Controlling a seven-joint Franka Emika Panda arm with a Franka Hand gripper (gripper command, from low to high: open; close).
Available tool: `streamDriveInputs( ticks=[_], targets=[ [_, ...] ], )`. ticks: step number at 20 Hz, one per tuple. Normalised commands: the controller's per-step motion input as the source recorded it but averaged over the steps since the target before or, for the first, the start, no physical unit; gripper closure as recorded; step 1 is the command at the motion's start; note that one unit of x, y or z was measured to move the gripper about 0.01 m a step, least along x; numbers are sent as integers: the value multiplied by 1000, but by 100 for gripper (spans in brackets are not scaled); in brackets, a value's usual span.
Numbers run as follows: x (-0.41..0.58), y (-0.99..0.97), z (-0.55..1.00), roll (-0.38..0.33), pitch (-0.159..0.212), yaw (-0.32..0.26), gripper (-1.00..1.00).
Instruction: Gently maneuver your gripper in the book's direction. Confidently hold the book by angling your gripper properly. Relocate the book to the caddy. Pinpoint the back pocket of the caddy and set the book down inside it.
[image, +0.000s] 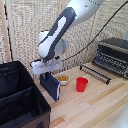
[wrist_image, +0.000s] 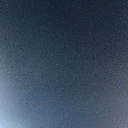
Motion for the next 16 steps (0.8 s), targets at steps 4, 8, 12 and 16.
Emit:
streamDriveInputs(
  ticks=[4,8,12,16],
  targets=[
    [-5,150,690,-4,33,-209,100],
    [74,131,959,0,26,-197,100],
    [147,154,1000,-2,31,-177,100],
    [134,101,1000,-4,25,-204,100]
  ],
)
